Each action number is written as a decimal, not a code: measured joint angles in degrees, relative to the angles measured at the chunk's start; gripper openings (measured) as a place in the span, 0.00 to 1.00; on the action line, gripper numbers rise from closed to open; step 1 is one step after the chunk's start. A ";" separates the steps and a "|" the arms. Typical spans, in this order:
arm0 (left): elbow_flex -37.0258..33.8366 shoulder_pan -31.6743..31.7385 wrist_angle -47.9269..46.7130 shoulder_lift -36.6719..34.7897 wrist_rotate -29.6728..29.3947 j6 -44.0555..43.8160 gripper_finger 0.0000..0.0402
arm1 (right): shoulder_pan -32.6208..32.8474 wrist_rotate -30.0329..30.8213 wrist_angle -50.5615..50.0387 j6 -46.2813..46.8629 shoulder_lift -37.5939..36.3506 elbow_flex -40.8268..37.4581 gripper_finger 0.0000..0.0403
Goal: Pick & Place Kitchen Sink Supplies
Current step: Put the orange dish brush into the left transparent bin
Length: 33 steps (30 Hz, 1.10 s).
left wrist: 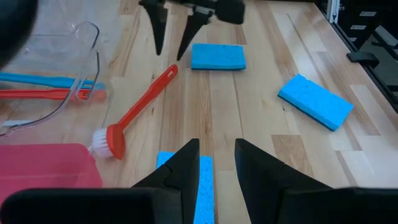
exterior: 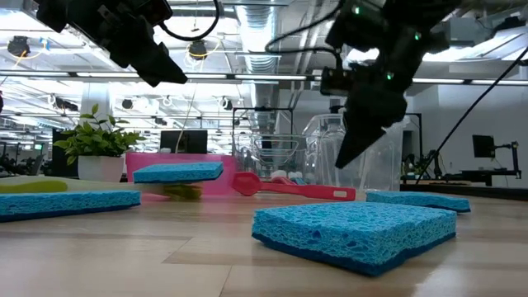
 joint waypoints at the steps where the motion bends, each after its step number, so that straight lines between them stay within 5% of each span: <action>1: 0.00 -0.02 0.00 0.00 0.00 0.00 0.26 | -0.25 0.01 0.69 0.28 0.00 -0.73 0.37; 19: 0.00 0.00 0.13 0.00 0.00 -0.02 0.26 | -0.59 -2.99 15.60 3.16 0.02 -11.72 0.32; 33: 0.00 -0.02 0.27 0.00 0.01 -0.02 0.26 | -0.58 -2.99 19.80 3.14 2.44 -11.94 0.31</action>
